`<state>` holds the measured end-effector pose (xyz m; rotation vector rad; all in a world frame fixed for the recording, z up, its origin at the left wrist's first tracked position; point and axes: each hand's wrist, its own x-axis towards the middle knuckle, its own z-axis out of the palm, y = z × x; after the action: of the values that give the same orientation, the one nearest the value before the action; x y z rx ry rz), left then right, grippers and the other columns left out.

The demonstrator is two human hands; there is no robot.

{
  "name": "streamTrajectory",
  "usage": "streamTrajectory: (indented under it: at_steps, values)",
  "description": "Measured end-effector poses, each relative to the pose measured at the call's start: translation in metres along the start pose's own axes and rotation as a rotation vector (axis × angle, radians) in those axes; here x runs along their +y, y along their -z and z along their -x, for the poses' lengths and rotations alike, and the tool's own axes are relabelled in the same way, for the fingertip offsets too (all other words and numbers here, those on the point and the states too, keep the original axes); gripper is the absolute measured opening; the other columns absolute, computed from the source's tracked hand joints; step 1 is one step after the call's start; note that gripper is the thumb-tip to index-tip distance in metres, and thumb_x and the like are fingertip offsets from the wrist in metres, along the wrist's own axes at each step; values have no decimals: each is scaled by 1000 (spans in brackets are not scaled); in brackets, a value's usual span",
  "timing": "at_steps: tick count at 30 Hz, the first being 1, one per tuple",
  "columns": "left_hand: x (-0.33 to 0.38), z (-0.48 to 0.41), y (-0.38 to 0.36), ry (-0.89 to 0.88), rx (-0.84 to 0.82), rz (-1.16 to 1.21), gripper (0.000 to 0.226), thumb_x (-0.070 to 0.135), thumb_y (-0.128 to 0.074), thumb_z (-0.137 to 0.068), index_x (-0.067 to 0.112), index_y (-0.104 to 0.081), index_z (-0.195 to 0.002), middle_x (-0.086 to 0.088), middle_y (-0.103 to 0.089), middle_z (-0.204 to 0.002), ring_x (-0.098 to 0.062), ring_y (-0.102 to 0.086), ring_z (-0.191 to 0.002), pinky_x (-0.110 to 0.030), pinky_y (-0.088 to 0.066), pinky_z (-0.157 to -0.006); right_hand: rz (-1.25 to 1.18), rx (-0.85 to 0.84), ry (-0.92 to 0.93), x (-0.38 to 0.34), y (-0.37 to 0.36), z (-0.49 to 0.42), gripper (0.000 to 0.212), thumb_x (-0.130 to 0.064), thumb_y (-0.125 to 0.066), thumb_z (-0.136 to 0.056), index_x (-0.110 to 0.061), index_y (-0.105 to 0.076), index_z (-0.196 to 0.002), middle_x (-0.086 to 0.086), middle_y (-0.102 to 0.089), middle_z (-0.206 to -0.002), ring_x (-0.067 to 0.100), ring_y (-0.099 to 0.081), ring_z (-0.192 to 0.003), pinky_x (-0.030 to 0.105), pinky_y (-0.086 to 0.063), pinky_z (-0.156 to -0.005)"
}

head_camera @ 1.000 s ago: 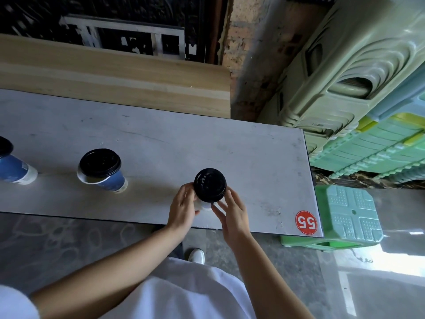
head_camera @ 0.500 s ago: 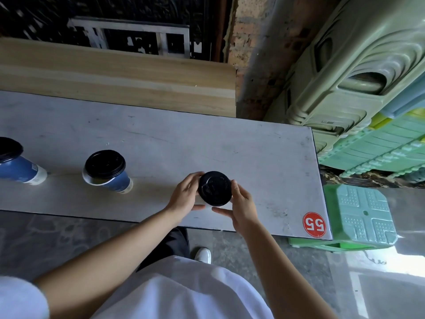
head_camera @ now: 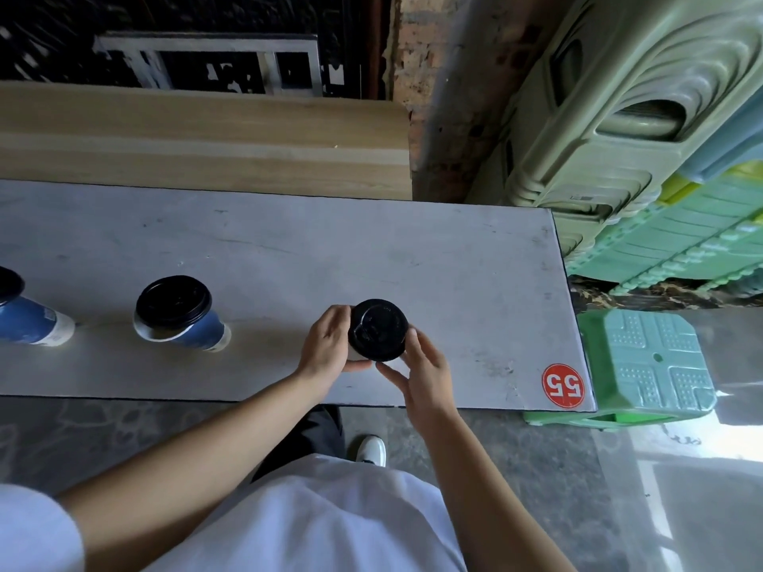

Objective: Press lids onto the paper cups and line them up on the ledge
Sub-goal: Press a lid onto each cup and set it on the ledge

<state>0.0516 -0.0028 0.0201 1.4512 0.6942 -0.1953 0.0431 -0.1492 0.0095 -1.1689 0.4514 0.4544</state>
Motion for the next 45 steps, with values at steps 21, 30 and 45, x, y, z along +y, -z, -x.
streamTrajectory:
  at_steps: [21, 30, 45]
  values:
    - [-9, -10, 19, -248, -217, -222, 52, 8, -29, -107, 49, -50, -131, 1, -47, -145, -12, -48, -133, -30, -57, -93, -37, 93, -29, -3, -4, -5, 31, -31, -52, -103, -21, -63, -129, 6, -64, -131, 20, -57, -126, 49, -59, -87]
    - [15, -14, 25, -198, -348, -418, 64, -4, -44, -88, 48, -57, -122, 4, -54, -128, -19, -68, -99, -43, -64, -74, 99, 110, 42, -15, -1, -13, 29, -30, -49, -104, -18, -68, -122, 9, -71, -121, 26, -63, -119, 37, -55, -76]
    - [19, -9, 31, -64, -450, -470, 58, 29, -43, -84, 69, -41, -125, 0, -51, -119, -25, -63, -103, -53, -63, -63, 231, 44, 16, -19, -2, -24, 29, -41, -46, -103, -34, -74, -105, -2, -71, -116, 17, -61, -117, 38, -59, -71]
